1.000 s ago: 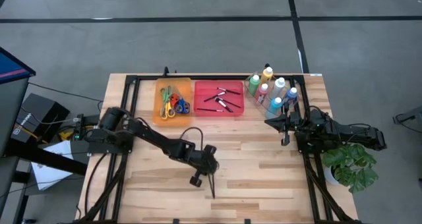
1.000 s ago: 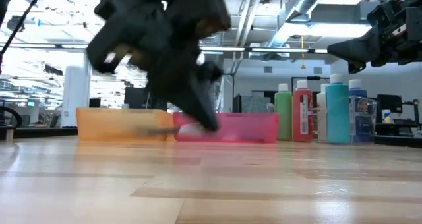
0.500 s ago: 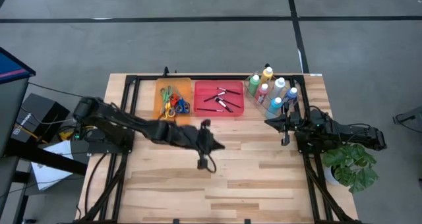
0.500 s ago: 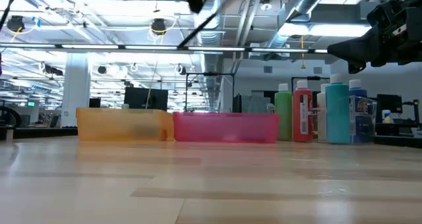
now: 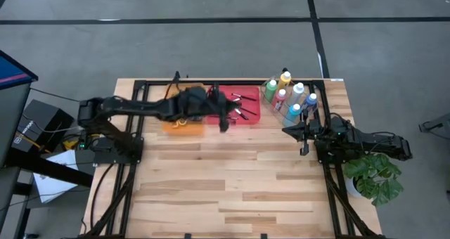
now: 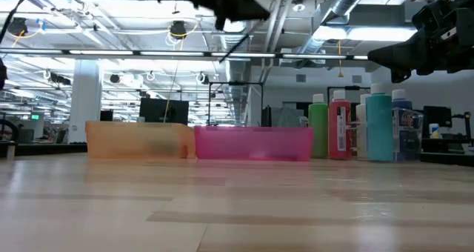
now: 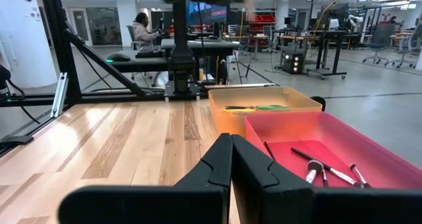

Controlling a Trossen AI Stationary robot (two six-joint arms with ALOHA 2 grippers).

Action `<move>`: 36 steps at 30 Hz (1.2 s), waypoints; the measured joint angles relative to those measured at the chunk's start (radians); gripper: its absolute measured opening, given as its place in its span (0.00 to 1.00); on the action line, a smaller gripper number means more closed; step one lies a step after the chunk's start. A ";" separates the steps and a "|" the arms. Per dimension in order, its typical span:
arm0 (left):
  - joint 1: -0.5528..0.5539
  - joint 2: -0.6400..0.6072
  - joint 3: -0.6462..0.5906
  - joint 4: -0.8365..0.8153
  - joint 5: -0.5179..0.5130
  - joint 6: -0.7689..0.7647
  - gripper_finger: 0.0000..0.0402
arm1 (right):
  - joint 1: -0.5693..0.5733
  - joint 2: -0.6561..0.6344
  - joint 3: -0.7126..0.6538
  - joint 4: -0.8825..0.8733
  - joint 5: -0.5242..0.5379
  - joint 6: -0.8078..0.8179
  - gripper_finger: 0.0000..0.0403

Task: Pick & Place Paint Supplies
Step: Put the black paintbrush into the pink bin

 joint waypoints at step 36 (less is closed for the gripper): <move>0.384 0.364 0.000 -0.042 0.310 -0.161 0.03 | 0.000 0.000 0.000 -0.002 0.000 0.000 0.00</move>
